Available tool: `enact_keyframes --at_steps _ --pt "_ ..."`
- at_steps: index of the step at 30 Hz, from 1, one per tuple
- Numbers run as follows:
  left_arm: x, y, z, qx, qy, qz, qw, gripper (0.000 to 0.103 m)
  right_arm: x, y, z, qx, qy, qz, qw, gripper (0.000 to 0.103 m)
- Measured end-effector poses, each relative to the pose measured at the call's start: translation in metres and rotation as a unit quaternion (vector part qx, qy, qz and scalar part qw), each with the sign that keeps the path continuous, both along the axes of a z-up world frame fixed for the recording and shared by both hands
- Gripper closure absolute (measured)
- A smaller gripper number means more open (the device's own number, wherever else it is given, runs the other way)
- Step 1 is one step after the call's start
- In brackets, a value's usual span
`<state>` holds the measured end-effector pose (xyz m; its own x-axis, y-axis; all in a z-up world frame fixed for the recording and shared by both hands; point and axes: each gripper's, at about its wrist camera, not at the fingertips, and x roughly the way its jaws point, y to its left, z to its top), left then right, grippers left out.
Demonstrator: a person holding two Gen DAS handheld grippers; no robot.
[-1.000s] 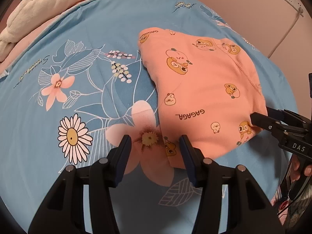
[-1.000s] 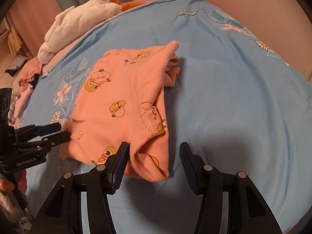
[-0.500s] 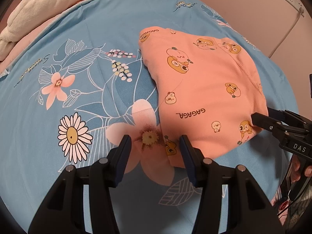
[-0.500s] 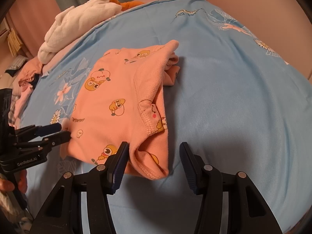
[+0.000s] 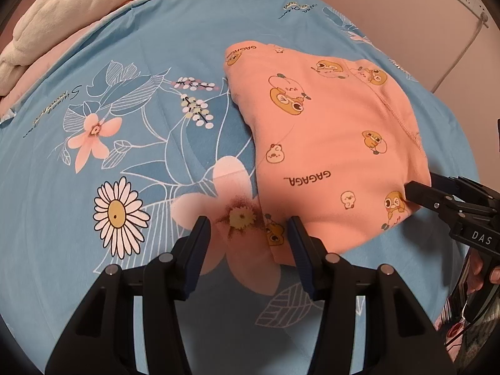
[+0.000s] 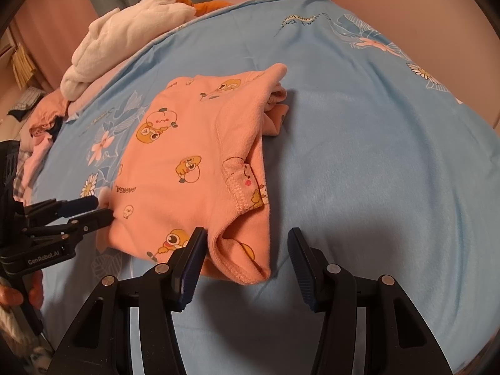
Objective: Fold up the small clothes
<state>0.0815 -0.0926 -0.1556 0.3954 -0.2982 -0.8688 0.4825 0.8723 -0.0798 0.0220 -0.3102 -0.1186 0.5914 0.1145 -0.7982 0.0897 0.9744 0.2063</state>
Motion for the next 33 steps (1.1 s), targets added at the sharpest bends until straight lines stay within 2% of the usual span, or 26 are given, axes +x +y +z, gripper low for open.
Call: enact_keyframes --at_steps 6,25,28,30,33 --pt "0.0 0.005 -0.003 0.002 0.006 0.009 0.9999 0.053 -0.001 0.0 0.0 0.0 0.0 0.0 1.0 0.05" --pt "-0.015 0.007 0.011 -0.003 -0.01 0.014 0.9999 0.053 -0.016 0.011 0.01 -0.004 -0.008 0.002 1.0 0.05" --pt "-0.019 0.007 0.016 -0.008 -0.015 0.015 0.9998 0.049 -0.019 0.014 0.016 -0.006 -0.015 0.006 1.0 0.05" --pt "-0.022 0.008 0.02 -0.011 -0.019 0.016 0.9996 0.042 -0.02 0.016 0.02 -0.01 -0.02 0.008 1.0 0.05" --pt "-0.026 0.01 0.027 -0.016 -0.026 0.017 0.9994 0.04 -0.023 0.02 0.026 -0.015 -0.028 0.011 0.999 0.049"
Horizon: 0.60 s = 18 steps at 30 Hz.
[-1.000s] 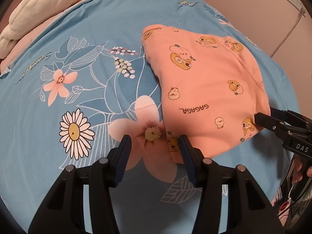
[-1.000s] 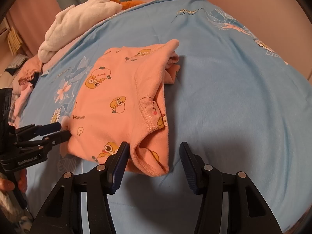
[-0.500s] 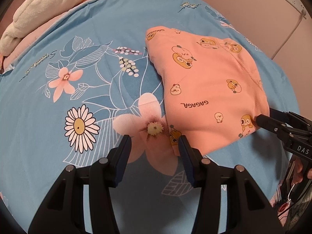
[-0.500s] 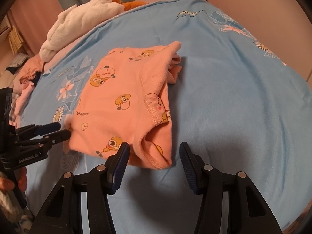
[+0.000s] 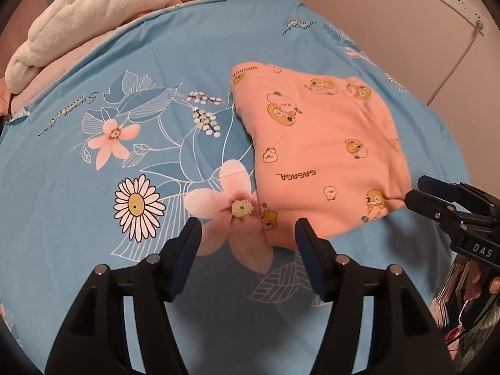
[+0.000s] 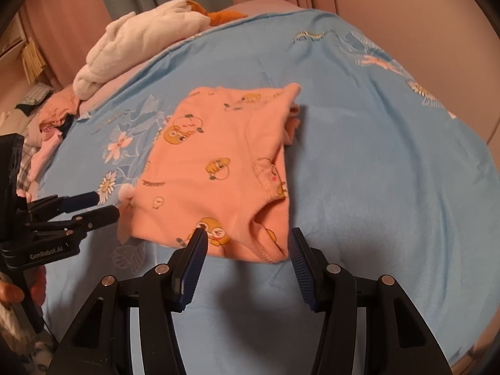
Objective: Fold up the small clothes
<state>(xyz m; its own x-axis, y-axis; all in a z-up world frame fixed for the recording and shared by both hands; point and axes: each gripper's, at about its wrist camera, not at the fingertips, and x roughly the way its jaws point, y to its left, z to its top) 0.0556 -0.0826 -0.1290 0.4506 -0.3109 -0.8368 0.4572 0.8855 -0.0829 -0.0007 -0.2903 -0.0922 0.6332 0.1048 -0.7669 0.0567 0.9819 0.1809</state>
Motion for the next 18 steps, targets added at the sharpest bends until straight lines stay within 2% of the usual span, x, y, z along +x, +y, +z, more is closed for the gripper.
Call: enact_keyframes --at_steps 2,7,12,18 --pt "-0.003 0.001 0.004 -0.001 -0.005 0.003 1.0 0.037 -0.002 0.003 0.004 -0.001 -0.006 0.001 1.0 0.044" --pt "-0.008 0.004 0.014 -0.008 -0.014 0.008 0.9998 0.034 -0.007 0.006 0.012 -0.003 -0.016 0.002 1.0 0.044" --pt "-0.014 0.007 0.022 -0.013 -0.023 0.01 0.9996 0.026 -0.01 0.009 0.018 -0.005 -0.024 0.004 1.0 0.043" --pt "-0.021 0.009 0.03 -0.016 -0.034 0.013 0.9992 0.017 -0.016 0.015 0.026 -0.011 -0.036 0.005 0.999 0.032"
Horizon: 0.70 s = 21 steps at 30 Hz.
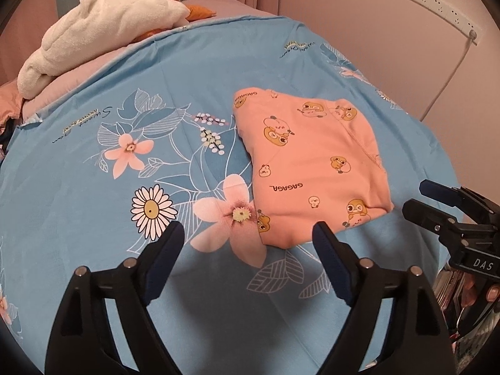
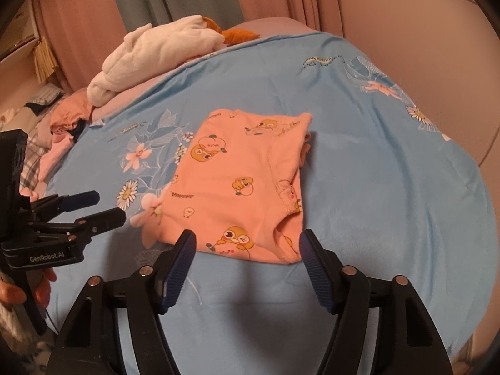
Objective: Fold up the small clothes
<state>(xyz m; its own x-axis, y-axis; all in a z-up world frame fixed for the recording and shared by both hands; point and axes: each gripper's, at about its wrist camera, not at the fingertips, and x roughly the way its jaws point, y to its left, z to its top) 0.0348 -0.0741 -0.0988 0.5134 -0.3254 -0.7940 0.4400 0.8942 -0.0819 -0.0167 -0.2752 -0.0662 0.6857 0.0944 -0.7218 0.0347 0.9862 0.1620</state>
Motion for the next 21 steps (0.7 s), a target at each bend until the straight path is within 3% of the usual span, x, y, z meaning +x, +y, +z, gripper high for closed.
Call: enact_keyframes --at_steps 5,10,13,21 --pt "-0.006 0.002 0.01 -0.01 -0.017 0.002 0.9998 0.002 -0.005 0.001 0.006 0.005 -0.014 0.002 1.0 0.015" --pt "-0.01 0.004 0.02 -0.019 -0.029 0.005 0.9994 0.001 -0.009 0.003 0.012 0.002 -0.025 -0.001 1.0 0.012" --pt "-0.012 0.005 0.023 -0.021 -0.034 0.008 0.9992 0.001 -0.011 0.004 0.017 0.001 -0.037 -0.003 0.999 0.001" --pt "-0.014 0.007 0.027 -0.028 -0.029 0.011 0.9991 0.0 -0.015 0.006 0.024 -0.003 -0.046 0.0 0.999 0.001"
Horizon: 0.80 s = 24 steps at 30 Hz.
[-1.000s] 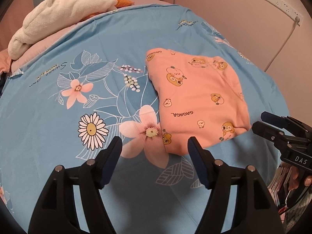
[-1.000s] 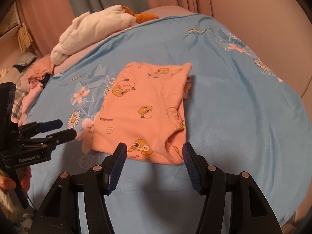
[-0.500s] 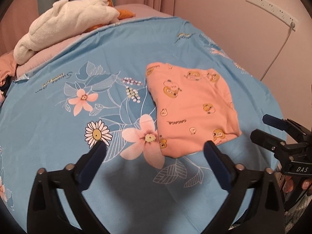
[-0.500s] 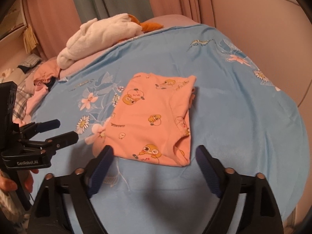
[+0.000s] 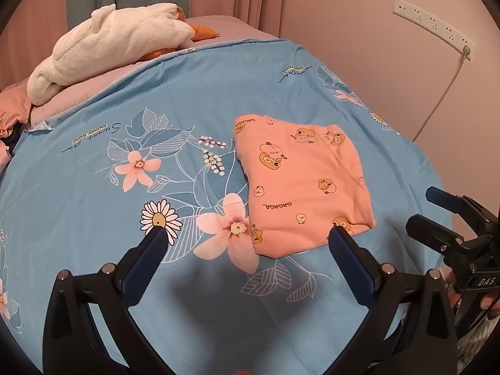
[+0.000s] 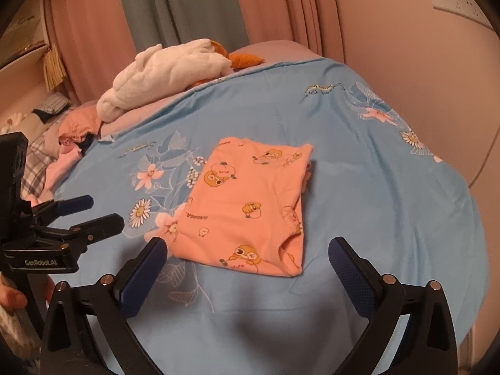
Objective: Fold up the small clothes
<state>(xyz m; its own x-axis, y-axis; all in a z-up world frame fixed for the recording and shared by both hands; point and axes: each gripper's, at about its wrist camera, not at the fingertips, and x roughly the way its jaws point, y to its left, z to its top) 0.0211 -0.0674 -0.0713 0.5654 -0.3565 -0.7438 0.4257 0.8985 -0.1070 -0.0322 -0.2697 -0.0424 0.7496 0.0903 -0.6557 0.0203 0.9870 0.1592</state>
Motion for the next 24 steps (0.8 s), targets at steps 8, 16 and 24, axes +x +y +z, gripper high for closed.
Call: enact_keyframes --at_steps 8,16,24 --pt "-0.002 0.003 0.004 0.013 -0.001 0.018 0.9998 0.0 -0.004 0.001 0.002 -0.009 0.004 -0.018 1.0 0.001" --pt "-0.009 0.007 0.017 0.02 -0.011 0.039 0.999 0.0 -0.011 0.008 0.014 -0.02 -0.008 -0.018 1.0 0.001" --pt "-0.019 0.009 0.033 0.006 -0.012 0.035 0.9993 0.0 -0.018 0.016 0.029 -0.026 -0.027 -0.017 0.999 0.001"
